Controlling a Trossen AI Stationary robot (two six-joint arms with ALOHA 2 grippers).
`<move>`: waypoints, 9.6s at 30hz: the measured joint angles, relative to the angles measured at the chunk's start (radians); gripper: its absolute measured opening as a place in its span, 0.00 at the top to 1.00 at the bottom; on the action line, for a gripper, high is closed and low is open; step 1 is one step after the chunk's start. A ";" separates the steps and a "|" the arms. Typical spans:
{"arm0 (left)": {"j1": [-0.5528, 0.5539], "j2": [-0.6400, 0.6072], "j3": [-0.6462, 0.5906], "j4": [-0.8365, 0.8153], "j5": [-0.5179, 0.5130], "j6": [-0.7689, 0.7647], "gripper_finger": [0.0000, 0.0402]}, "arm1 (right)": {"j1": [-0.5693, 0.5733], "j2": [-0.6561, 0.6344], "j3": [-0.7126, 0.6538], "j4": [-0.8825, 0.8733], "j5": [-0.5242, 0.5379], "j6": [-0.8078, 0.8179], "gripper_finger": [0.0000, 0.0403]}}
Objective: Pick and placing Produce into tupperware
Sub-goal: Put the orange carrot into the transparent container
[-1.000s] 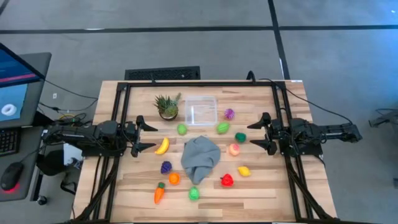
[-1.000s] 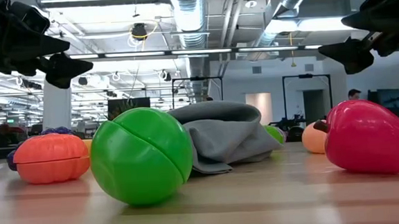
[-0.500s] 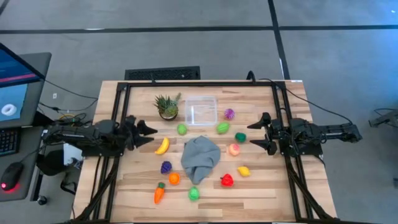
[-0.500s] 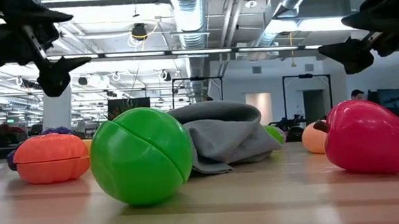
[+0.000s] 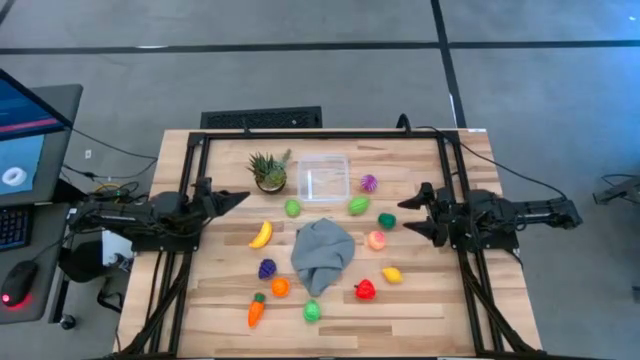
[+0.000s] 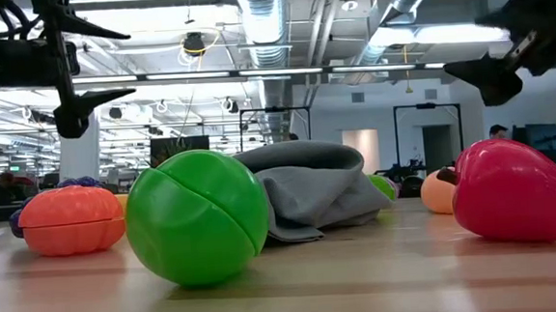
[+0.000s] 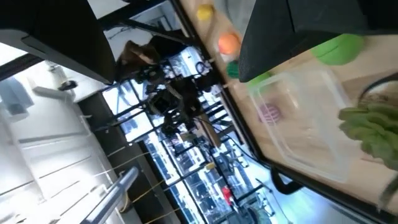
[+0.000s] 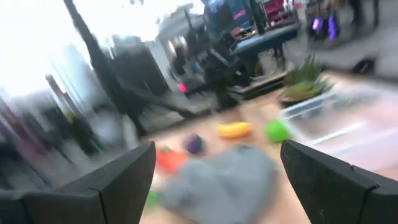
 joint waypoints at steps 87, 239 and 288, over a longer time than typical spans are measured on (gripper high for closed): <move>-0.230 0.724 0.637 -0.813 0.351 0.320 0.27 | -0.020 0.494 0.273 0.177 0.260 0.167 0.21; -0.684 1.906 1.335 -1.053 0.320 -0.721 0.55 | -0.008 0.169 0.283 0.034 -0.080 0.073 0.21; -0.755 1.905 1.765 -1.742 -0.529 -0.848 0.55 | 0.081 0.170 0.283 0.019 -0.081 0.091 0.21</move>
